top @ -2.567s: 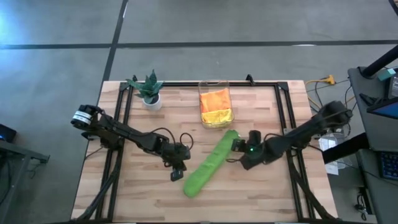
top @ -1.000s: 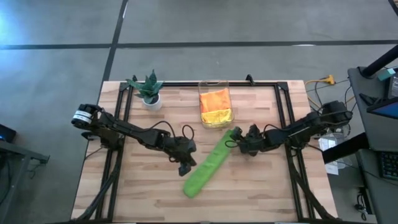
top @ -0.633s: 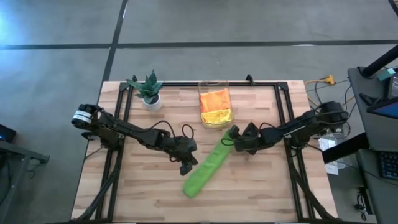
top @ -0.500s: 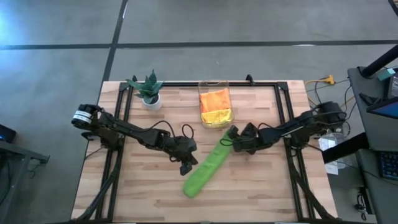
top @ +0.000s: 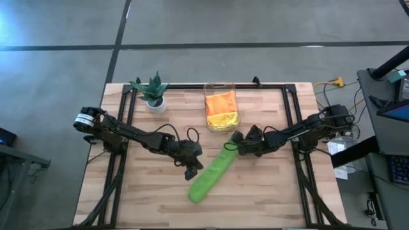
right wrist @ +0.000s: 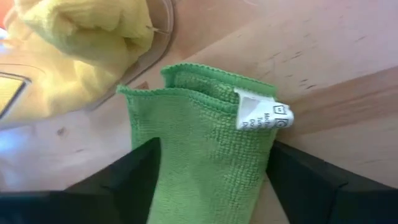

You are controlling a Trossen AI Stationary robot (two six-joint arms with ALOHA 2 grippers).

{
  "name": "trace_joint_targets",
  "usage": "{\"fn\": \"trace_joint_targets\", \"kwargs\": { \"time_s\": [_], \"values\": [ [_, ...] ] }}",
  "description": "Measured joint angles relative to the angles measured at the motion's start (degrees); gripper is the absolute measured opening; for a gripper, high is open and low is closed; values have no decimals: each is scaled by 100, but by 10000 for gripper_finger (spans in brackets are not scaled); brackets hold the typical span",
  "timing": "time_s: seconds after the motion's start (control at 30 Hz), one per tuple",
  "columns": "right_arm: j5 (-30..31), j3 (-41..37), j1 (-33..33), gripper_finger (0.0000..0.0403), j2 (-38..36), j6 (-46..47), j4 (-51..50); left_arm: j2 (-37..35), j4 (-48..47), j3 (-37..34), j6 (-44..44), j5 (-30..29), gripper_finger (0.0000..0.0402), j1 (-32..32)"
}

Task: Fold microfiber towels
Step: Fold the green towel

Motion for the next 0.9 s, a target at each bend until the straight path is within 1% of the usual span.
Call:
{"fn": "trace_joint_targets", "kwargs": {
  "time_s": [0.23,0.4,0.53,0.63,0.73,0.9],
  "values": [
    [-81,-17,-2,181,22,-88,-24,0,0,0,0,1,6,0],
    [-105,-17,0,129,29,-90,-20,0,-2,0,1,2,6,0],
    [-114,-19,2,102,36,-180,-24,0,0,-1,-2,35,6,-2],
    [-114,-19,2,85,39,-221,-24,5,122,-7,-10,454,6,0],
    [-100,-19,10,71,43,-219,-20,223,563,0,-205,1008,6,4],
    [-65,-17,23,59,41,-221,-13,929,1757,29,-628,1298,6,118]
  ]
}}
